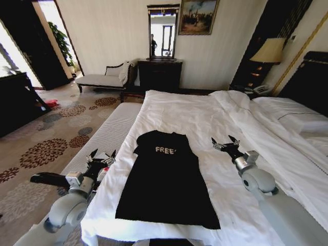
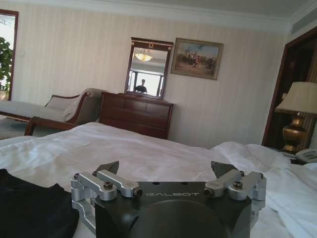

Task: Fold the clothes on the bed.

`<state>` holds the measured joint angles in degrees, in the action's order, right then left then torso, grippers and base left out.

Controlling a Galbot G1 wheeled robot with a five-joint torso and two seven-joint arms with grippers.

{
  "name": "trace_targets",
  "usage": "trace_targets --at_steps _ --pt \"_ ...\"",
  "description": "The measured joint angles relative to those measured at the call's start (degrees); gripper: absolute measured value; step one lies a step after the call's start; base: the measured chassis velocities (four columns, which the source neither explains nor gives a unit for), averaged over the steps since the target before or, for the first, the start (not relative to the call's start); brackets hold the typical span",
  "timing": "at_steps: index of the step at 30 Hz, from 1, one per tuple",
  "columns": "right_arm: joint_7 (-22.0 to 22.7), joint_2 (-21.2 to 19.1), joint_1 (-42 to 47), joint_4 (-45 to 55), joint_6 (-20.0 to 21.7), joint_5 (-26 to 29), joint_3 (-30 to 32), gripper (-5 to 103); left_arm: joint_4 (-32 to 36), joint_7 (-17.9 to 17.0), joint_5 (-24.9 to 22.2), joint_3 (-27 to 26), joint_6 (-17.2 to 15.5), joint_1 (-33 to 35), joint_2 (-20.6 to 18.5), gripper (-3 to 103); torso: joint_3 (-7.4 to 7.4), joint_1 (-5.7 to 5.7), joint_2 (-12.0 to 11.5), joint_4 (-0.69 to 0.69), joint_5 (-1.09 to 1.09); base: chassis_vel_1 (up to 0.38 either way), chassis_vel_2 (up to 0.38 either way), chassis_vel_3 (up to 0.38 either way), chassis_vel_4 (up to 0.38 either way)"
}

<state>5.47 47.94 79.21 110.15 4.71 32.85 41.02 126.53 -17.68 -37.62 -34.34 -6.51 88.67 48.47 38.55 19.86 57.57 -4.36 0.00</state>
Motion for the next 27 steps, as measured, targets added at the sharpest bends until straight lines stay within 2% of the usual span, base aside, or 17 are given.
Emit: trace_targets --at_steps 2,3,10,15,19,21,23,25,27 --pt "-0.47 1.56 2.94 0.93 -2.10 -1.37 3.42 100 -1.49 0.54 1.32 0.31 1.68 -0.65 0.20 100 0.00 0.00 0.00 0.06 -0.01 0.000 0.000 0.000 0.000" --pt "-0.59 2.15 3.85 1.17 -2.54 -1.48 4.44 100 -1.97 0.77 1.90 0.36 2.16 -0.82 0.20 100 0.00 0.00 0.00 0.05 -0.02 0.000 0.000 0.000 0.000" --pt "-1.38 4.53 6.94 1.44 -3.92 -1.79 7.03 100 -4.73 2.17 2.75 0.12 3.47 -1.85 -0.27 100 0.00 0.00 0.00 0.06 0.00 0.000 0.000 0.000 0.000" --pt "-1.48 5.80 7.80 2.06 -4.00 -2.17 6.73 100 -8.23 3.51 -0.01 0.13 3.40 -4.05 -0.85 100 0.00 0.00 0.00 0.04 -0.01 0.000 0.000 0.000 0.000" --pt "-0.90 5.73 7.10 2.29 -3.06 -2.18 5.06 100 -11.30 4.37 -6.70 0.69 1.29 -6.47 -1.00 100 0.00 0.00 0.00 0.06 -0.01 0.000 0.000 0.000 0.000" --pt "-0.74 5.63 6.99 2.29 -2.83 -2.18 4.86 100 -11.84 4.82 -8.40 0.95 0.63 -7.04 -1.10 100 0.00 0.00 0.00 0.06 0.00 0.000 0.000 0.000 0.000" --pt "-0.08 5.45 7.07 2.41 -2.48 -2.11 4.77 100 -14.20 7.02 -14.17 3.01 -1.18 -9.88 -1.65 100 0.00 0.01 0.00 0.06 -0.01 0.000 0.000 0.000 0.000" --pt "0.06 5.37 7.31 2.57 -2.38 -2.05 4.97 100 -15.05 7.62 -15.95 3.81 -1.63 -10.98 -1.83 100 0.00 0.01 0.00 0.05 0.00 0.000 0.000 0.000 0.000" --pt "0.18 5.10 8.32 3.12 -2.29 -1.90 5.95 100 -17.30 9.15 -21.43 6.23 -2.81 -14.79 -2.02 100 0.00 0.01 0.00 0.04 -0.01 0.000 0.000 0.000 0.000"
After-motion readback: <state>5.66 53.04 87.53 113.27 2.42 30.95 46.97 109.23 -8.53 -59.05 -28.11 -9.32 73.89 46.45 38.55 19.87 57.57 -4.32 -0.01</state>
